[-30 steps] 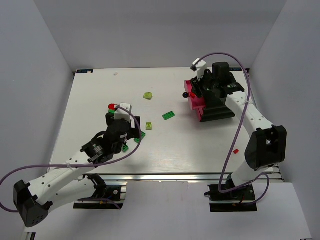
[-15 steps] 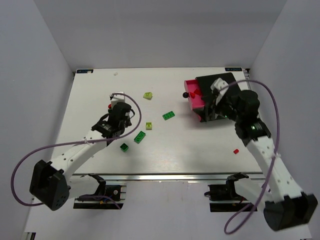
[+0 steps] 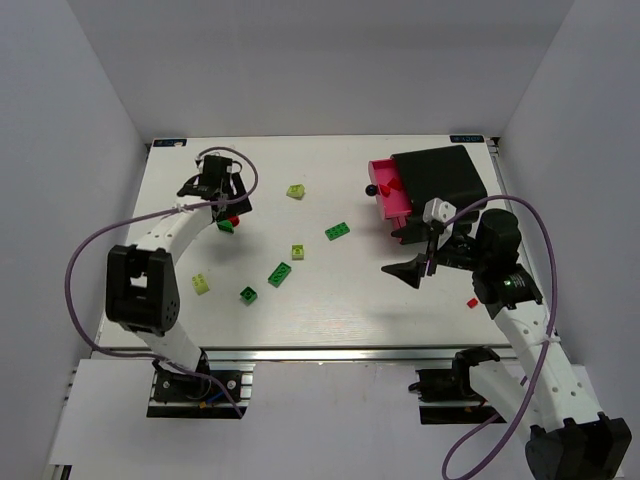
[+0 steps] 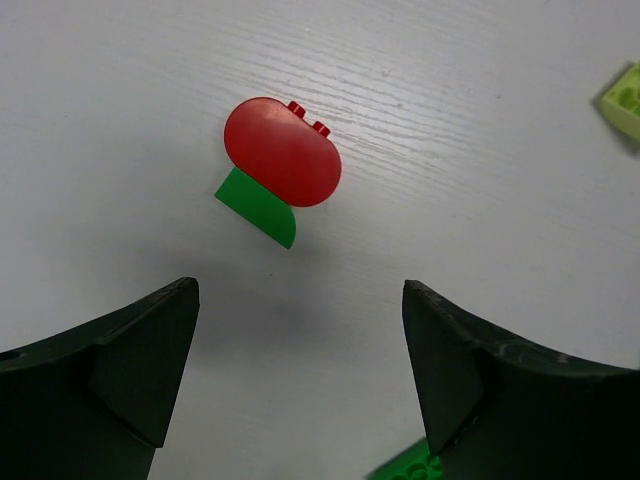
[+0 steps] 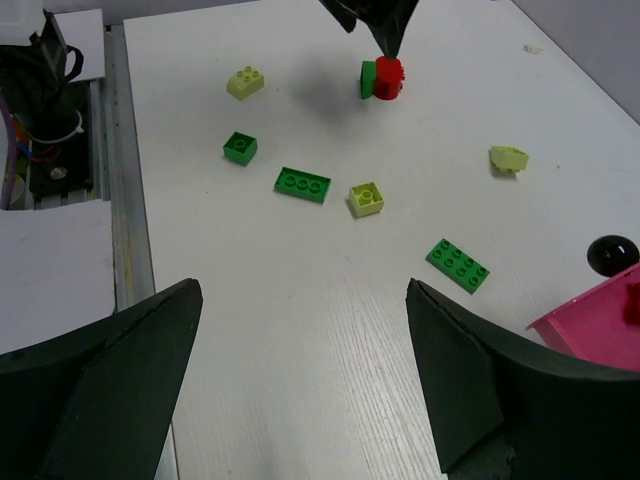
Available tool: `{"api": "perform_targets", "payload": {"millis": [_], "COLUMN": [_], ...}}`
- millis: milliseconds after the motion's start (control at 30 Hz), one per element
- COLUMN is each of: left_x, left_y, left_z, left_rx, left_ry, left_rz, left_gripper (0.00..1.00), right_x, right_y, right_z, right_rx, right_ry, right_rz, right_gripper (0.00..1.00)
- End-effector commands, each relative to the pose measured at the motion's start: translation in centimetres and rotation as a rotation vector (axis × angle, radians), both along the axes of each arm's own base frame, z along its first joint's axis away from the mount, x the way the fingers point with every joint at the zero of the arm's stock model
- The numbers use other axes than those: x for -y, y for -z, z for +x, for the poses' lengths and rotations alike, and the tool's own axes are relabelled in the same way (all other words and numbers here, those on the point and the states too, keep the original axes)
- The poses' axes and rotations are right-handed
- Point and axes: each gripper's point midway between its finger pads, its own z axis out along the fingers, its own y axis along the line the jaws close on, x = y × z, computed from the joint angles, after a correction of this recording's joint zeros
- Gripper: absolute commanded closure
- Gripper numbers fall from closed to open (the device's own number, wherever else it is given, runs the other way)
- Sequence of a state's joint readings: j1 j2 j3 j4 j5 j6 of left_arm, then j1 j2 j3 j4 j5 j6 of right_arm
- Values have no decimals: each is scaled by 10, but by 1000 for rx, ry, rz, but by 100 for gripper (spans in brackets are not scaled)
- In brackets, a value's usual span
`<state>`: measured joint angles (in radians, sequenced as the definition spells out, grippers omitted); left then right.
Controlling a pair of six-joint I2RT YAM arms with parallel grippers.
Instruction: Sort the legos into containers by color
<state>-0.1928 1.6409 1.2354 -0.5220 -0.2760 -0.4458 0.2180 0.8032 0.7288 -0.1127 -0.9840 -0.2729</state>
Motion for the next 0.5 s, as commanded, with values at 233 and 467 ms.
{"api": "perform_targets", "payload": {"millis": [233, 467], "left_x": [-9, -9], "left_y": [24, 46], "left_z": [14, 19], "left_rx": [-105, -141], "left_ry": [180, 222], "left_rz": [58, 81], "left_gripper": [5, 5], "right_x": [1, 2], "right_y": [-3, -1], "right_z": [-2, 1], "right_rx": [53, 58], "right_ry": [-25, -10], "right_rz": [-4, -12], "right_gripper": [12, 12]}}
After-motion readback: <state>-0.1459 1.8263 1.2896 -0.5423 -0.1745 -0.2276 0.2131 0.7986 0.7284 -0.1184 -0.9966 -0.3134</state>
